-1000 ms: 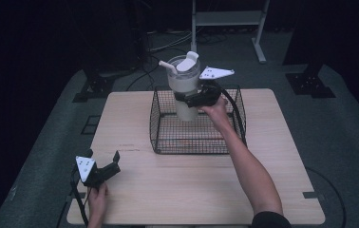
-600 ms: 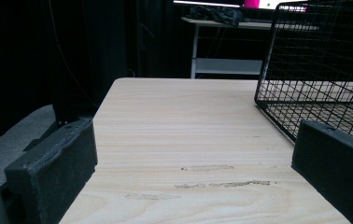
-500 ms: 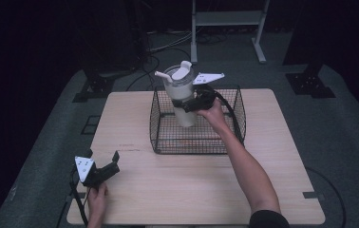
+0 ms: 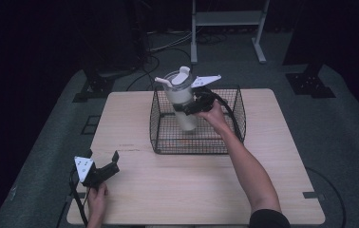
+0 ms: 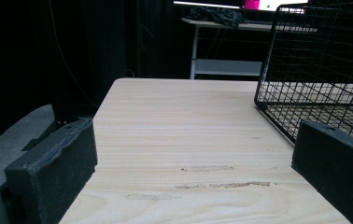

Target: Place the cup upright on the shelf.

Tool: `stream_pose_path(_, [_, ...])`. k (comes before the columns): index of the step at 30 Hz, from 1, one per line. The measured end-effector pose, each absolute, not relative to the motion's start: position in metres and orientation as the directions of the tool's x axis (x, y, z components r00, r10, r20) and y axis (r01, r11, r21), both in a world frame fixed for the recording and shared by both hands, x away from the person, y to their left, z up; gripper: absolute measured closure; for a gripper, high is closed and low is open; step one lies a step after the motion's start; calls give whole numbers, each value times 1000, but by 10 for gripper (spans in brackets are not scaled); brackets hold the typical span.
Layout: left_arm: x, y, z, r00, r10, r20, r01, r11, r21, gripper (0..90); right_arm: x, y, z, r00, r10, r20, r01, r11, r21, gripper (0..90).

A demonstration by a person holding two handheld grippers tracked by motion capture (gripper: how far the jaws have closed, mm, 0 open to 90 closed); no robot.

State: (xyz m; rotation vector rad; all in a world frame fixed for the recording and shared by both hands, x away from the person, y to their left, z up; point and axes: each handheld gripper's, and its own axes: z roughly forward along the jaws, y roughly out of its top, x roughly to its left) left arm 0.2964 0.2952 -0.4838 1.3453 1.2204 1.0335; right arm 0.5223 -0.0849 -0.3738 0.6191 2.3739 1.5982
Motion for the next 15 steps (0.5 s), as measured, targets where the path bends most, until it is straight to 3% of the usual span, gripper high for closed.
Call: stream_pose_path(15, [296, 296, -484, 127, 991, -43, 130, 26, 991, 0, 530, -82, -391, -890, 450, 69, 269, 397, 878, 77])
